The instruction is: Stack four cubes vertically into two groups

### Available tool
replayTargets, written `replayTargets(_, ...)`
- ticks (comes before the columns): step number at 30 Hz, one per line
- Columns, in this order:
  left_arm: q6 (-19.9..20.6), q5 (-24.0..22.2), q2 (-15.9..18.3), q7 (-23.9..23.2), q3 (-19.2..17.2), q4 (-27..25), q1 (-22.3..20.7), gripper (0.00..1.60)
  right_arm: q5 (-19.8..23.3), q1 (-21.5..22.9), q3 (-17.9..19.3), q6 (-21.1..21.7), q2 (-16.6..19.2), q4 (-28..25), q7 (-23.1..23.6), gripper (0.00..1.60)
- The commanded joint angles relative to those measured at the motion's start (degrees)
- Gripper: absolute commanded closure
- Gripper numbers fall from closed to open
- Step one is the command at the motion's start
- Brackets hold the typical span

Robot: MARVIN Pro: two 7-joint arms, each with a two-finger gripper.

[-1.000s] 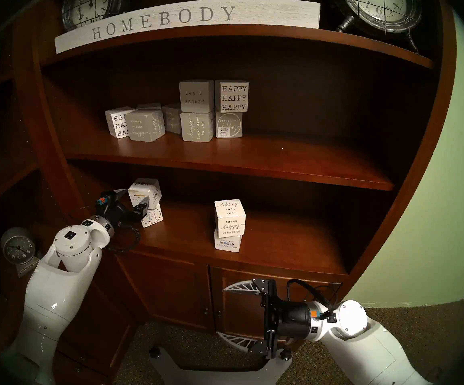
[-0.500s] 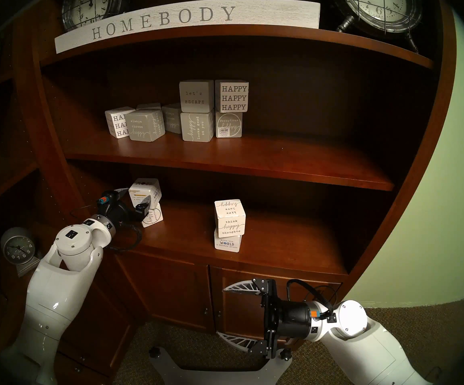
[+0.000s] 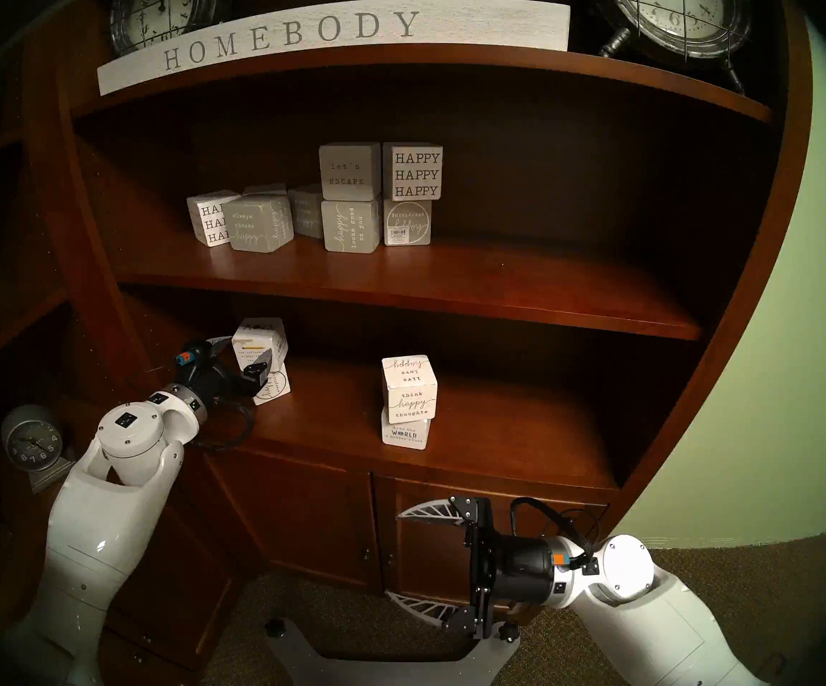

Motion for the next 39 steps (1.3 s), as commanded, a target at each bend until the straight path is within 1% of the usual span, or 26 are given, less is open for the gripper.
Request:
replayTargets(1,-0.1,-0.2,0.0,0.0,-0.5,-2.4,0.5,0.00,0.3,-0.1,-0.1,0.1,-0.2,-0.7,-0.1,0.00)
replayTargets(25,0.0,-0.4,-0.4,0.2,-0.7,-4.6,1.9,0.00,0.2,-0.2,0.2,0.3,-0.5,-0.7,0.2,0.00)
replayTargets(33,0.1,0.0,-0.5,0.6,-0.5,-3.9,1.6,0.00,0.2,-0.2,0.3,0.4,-0.6,-0.7,0.3,0.00)
replayTargets(36,-0.2,0.0,-0.2,0.8,-1.1,-3.9,2.0,0.00,0.2,-0.2,0.3,0.4,-0.6,-0.7,0.3,0.00)
replayTargets(39,-0.4,-0.2,0.4,0.7,-2.2,-5.5,3.0,0.00,0.2,-0.2,0.3,0.4,-0.7,-0.7,0.4,0.00)
